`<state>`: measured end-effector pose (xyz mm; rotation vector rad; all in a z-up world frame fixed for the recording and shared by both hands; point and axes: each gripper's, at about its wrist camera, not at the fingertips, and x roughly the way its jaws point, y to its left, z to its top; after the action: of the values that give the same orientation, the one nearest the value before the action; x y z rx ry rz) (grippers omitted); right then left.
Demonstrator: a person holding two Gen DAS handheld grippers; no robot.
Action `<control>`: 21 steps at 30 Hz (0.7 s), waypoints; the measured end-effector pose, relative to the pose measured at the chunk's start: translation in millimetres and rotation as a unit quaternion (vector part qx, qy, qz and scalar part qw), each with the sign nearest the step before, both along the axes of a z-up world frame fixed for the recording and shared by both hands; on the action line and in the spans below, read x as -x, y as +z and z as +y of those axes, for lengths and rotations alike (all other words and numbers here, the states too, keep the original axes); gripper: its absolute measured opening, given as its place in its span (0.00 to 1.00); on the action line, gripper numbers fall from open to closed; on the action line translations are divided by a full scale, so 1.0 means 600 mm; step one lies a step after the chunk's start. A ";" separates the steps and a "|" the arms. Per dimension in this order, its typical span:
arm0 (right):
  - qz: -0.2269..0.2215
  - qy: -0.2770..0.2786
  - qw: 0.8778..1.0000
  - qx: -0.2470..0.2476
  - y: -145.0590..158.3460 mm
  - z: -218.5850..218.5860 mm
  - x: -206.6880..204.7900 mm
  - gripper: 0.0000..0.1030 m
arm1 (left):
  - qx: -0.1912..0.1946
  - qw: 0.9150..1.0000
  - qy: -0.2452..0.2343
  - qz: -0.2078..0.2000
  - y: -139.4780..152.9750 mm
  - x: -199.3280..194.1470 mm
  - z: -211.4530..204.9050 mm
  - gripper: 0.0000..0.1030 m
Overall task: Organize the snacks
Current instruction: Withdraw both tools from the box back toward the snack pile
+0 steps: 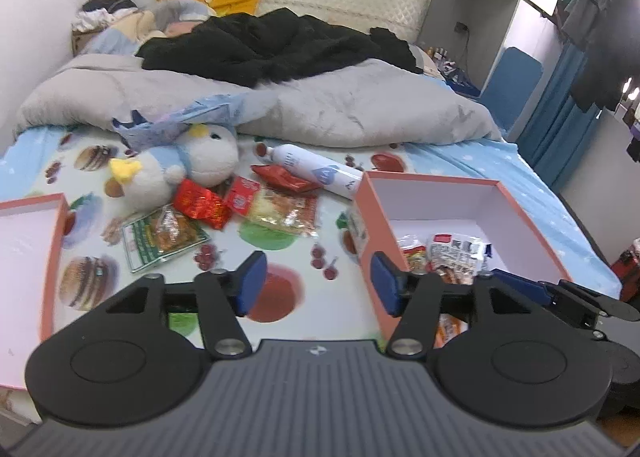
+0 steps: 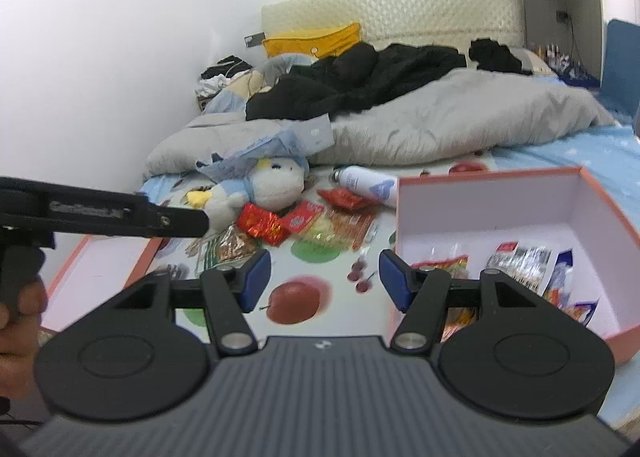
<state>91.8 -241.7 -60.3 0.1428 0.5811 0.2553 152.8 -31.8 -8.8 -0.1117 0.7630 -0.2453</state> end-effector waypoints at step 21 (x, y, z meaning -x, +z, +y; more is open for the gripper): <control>0.035 0.039 0.998 0.020 -0.059 0.072 0.005 0.60 | -0.006 0.998 0.050 0.034 -0.068 0.018 0.092 0.86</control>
<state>88.8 -198.8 -95.9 0.0902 0.6611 0.3140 141.7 23.1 -49.8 -0.1479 0.8249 -0.1418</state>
